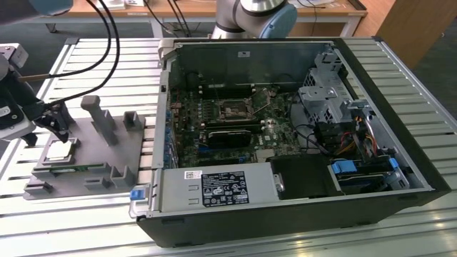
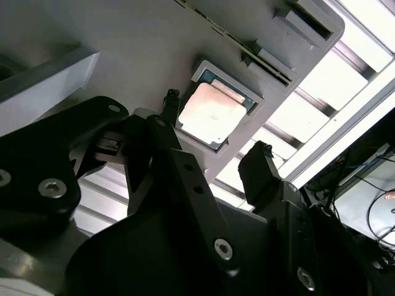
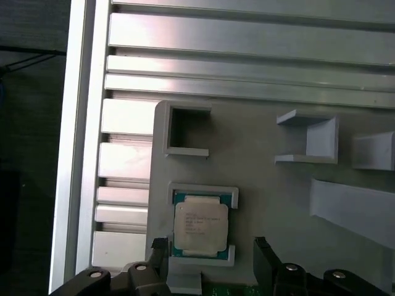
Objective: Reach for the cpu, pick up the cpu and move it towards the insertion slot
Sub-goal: 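Pick up the cpu and move it towards the insertion slot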
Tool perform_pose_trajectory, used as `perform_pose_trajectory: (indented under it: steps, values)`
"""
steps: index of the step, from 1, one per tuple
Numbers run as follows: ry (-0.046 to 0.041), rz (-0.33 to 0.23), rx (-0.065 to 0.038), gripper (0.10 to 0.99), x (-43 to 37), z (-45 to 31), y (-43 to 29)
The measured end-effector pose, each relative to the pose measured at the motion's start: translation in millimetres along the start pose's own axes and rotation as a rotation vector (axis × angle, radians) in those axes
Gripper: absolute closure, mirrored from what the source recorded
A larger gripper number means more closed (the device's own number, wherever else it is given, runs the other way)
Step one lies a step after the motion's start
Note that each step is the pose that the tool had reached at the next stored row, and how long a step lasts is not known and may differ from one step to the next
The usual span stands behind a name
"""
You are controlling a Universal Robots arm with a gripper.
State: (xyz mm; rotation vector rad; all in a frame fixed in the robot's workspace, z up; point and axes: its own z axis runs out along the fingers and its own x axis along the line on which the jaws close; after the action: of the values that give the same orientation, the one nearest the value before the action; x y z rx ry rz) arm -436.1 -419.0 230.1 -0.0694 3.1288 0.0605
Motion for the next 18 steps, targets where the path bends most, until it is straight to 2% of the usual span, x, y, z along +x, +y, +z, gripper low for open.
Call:
perform_pose_trajectory:
  steps: [1, 3, 4, 11, 18]
  values:
    - [-0.0003, 0.0, 0.0, 0.431, 0.0, 1.5, -0.3]
    - [-0.0006, 0.0, 0.0, 0.431, 0.0, 4.8, -1.2]
    - [-0.0005, 0.0, 0.0, 0.365, 0.1, 6.6, -1.5]
    - [-0.001, 0.0, 0.0, 0.365, 0.3, 19.1, -2.3]
    - [-0.001, 0.0, -0.001, 0.365, 0.4, 26.3, -2.5]
